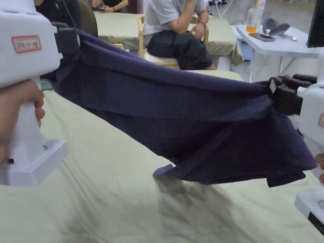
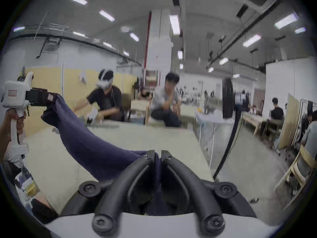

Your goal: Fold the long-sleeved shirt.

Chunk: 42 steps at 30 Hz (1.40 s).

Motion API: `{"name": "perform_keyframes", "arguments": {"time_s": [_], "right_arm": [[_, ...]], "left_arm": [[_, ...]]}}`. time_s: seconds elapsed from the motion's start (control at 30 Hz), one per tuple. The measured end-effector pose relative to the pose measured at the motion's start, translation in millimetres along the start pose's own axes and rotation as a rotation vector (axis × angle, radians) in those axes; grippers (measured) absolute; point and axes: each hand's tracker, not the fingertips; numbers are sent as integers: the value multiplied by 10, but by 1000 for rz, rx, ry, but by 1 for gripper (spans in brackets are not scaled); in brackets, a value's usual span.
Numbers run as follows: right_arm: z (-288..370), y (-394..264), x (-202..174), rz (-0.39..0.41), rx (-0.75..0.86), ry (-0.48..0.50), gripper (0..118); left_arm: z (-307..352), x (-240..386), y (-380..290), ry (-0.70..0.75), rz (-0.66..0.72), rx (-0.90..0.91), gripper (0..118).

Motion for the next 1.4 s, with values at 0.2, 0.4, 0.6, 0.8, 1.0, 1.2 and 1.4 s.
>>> {"name": "perform_keyframes", "arguments": {"time_s": [0.2,0.4,0.6,0.8,1.0,1.2,1.4], "right_arm": [[-34,914,-37,54,196,-73,19],[-180,1741,40,3,280,-96,19],[-617,2519,151,-11,326,-166,19],[-1111,3436,124,-41,393,-228,19],[-1677,4155,58,-109,479,-230,19],[-2170,4460,0,-140,496,-257,19],[-2492,4249,-9,-90,479,-272,19]], "left_arm": [[40,106,769,96,-29,145,14],[-20,254,1283,156,-102,213,14],[-311,306,1927,168,-108,237,14],[-723,416,2626,256,-173,365,14],[-1267,242,3440,235,-94,407,14],[-1597,192,3744,255,-65,430,14],[-1906,66,3489,287,-124,406,14]]}}
